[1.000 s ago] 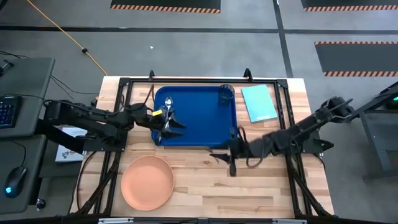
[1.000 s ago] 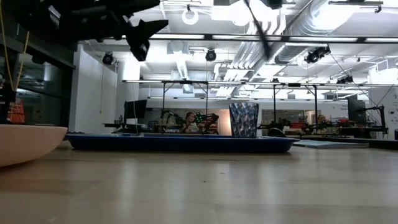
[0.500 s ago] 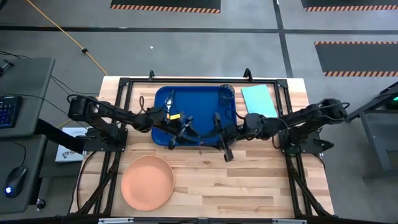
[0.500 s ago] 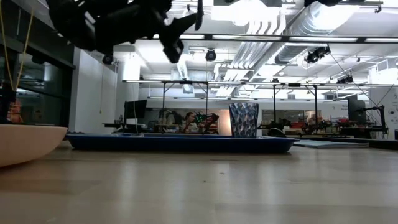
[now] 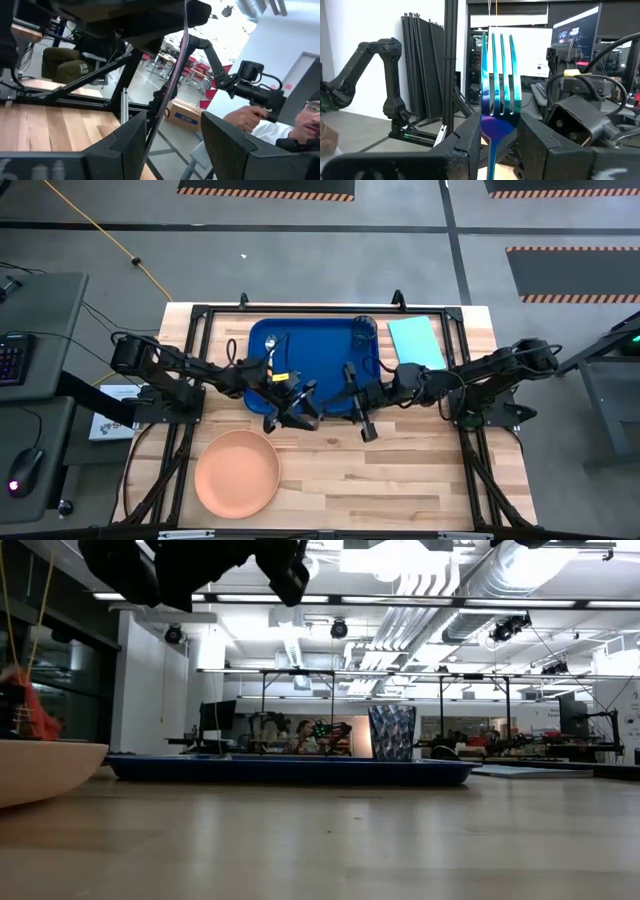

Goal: Pick and place plate/cup/fork/spoon on tray
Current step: Put the blue fork to the right of the orange spoon on the blue serving tray

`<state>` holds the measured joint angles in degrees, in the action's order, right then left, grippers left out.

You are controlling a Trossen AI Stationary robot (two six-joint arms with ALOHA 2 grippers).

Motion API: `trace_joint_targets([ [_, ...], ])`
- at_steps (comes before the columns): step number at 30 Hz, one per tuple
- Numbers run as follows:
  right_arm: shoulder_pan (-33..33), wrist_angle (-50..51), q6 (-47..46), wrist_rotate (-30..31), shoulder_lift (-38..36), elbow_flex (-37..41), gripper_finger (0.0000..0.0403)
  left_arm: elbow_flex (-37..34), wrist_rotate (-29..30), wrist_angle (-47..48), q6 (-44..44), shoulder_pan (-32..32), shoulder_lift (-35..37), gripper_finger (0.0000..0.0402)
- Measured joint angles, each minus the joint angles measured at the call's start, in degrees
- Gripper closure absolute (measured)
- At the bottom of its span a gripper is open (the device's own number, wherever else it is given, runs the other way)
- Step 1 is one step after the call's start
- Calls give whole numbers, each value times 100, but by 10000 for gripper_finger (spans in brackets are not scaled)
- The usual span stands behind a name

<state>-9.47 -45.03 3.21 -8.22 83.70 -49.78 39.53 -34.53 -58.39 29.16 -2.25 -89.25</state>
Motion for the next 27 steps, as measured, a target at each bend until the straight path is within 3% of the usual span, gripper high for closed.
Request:
trace_joint_targets([
  [6, 4, -8, 30, 48, 0, 0, 313, 24, 38, 167, -130, -17, 0, 258],
  [15, 9, 155, 17, 59, -10, 0, 313, 24, 69, 212, -352, 70, 5, 389],
  [21, 26, 522, -119, 522, -11, 0, 296, 24, 180, 655, -567, 343, 118, 396],
  [27, 11, 991, -25, 1167, -142, 0, 244, 24, 369, 1130, -696, 494, 296, 399],
])
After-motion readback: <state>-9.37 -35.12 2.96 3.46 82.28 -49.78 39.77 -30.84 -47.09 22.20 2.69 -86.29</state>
